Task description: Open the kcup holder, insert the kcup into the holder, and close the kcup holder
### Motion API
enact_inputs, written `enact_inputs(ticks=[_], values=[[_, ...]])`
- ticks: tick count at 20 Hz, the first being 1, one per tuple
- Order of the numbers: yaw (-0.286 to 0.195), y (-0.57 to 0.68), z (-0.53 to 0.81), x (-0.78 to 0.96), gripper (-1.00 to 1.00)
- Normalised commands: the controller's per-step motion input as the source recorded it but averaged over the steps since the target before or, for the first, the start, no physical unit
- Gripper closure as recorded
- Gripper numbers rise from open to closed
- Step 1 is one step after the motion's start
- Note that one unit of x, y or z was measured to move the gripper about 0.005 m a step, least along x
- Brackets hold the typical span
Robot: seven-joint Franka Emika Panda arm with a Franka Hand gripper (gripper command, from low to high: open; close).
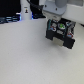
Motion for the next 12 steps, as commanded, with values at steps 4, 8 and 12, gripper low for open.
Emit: enact_inputs(ticks=[4, 8, 12], values=[[0.084, 0.13, -0.20, 0.53, -1.00], [0.192, 0.20, -0.19, 0.16, -1.00], [0.244, 0.10, -0.20, 0.15, -1.00]])
